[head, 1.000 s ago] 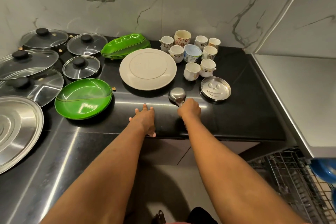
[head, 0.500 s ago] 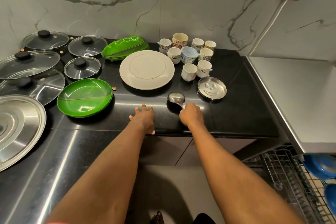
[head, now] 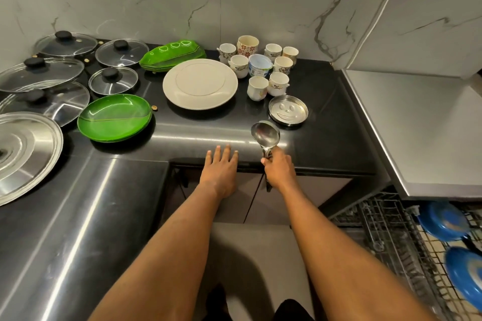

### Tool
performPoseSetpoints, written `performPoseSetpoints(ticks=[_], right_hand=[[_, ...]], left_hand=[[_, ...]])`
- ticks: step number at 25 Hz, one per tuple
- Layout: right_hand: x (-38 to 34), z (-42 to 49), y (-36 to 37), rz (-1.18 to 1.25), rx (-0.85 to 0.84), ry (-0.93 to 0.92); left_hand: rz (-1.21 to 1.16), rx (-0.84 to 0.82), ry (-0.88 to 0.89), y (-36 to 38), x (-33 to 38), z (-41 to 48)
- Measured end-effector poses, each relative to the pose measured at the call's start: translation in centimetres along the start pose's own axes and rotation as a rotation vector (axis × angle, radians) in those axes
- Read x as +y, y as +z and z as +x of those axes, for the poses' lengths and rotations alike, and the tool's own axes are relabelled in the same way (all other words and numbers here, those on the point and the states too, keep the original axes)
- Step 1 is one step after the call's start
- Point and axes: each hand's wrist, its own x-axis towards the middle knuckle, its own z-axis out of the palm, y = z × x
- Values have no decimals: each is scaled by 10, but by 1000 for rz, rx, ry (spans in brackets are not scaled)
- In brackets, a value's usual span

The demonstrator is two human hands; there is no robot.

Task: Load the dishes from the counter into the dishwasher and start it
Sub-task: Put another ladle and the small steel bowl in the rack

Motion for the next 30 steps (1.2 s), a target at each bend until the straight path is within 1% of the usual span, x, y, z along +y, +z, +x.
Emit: performPoseSetpoints(ticks=[3,5,11,14,18,25,28,30], right_hand=[[22,-12,-18,86,34,-33],[42,-23,-34,105,20,-67],[113,-52,-78,83,7,-98],[158,-81,-98,34,-45,-89],[200,-126,-117,32,-57,-89],[253,-204,-143,38,-60,-82],[277,-240,-157,32,-13,-79],[299,-269,-165,-17,29,-62]], left_hand=[[-11,-46,-28,6,28,-14],[-35,-85,-63,8,51,-27],[-95,-115,-148,21,132,-68],[-140,-151,-158,40,184,-98],[-166,-158,-176,60,241,-146],[-166,-125,-182,75,295,-217],[-162,-120,-184,93,308,-245],[-179,-155,-189,116,324,-269]])
